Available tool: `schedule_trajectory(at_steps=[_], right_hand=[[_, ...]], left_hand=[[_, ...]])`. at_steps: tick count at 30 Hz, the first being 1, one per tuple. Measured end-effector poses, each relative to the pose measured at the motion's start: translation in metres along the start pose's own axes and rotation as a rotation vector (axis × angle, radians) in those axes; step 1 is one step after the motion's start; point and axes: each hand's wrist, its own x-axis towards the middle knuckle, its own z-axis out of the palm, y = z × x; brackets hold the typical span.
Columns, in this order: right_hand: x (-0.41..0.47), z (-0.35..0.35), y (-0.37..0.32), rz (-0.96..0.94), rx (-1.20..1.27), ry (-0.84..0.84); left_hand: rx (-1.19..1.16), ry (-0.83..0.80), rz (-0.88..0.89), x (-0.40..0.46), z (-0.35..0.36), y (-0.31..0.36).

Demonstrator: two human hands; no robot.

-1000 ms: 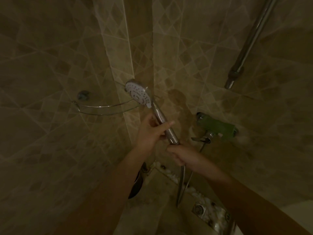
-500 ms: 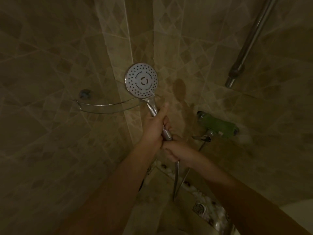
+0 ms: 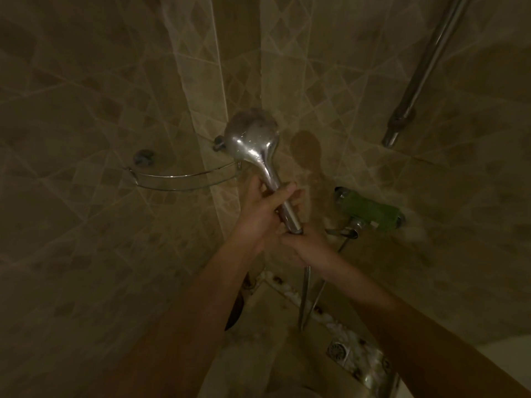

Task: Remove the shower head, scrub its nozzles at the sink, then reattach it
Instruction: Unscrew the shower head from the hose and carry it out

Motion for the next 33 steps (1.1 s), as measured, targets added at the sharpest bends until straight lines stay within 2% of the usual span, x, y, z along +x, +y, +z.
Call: schedule_trajectory(at_steps=[4,7,12,15,17,21,25,28,33], right_hand=[[-0.001,0.001,0.000,-0.030,-0.096,-0.034],[-0.006,0.010,0.000,0.086,0.062,-0.192],[-0.008,0.004,-0.009,0.196,0.183,-0.473],[-0.009,0.002,-0.009,0.207,0.139,-0.517],[-0.008,0.005,-0.007,0.203,0.114,-0.489],[0.000,0.010,0.002,0.147,0.102,-0.297],[0.007,0.014,0.009,0.090,-0.018,-0.173],[0.013,0.015,0.012,0.054,-0.105,-0.065],[0.018,0.010,0.014,0.029,-0.149,0.070]], left_hand=[[-0.013,0.055,-0.014,0.000,-0.002,0.004],[-0.029,0.081,-0.063,-0.002,0.001,0.007],[-0.341,-0.081,-0.201,-0.005,-0.001,0.019],[-0.195,-0.169,-0.245,-0.005,-0.009,0.025],[-0.135,-0.170,-0.265,-0.003,-0.006,0.026],[0.001,0.064,-0.138,0.003,0.004,0.019],[0.024,0.259,-0.104,0.003,0.008,0.014],[-0.039,0.295,-0.098,0.003,0.009,0.012],[-0.147,0.233,-0.134,0.004,0.008,0.010]])
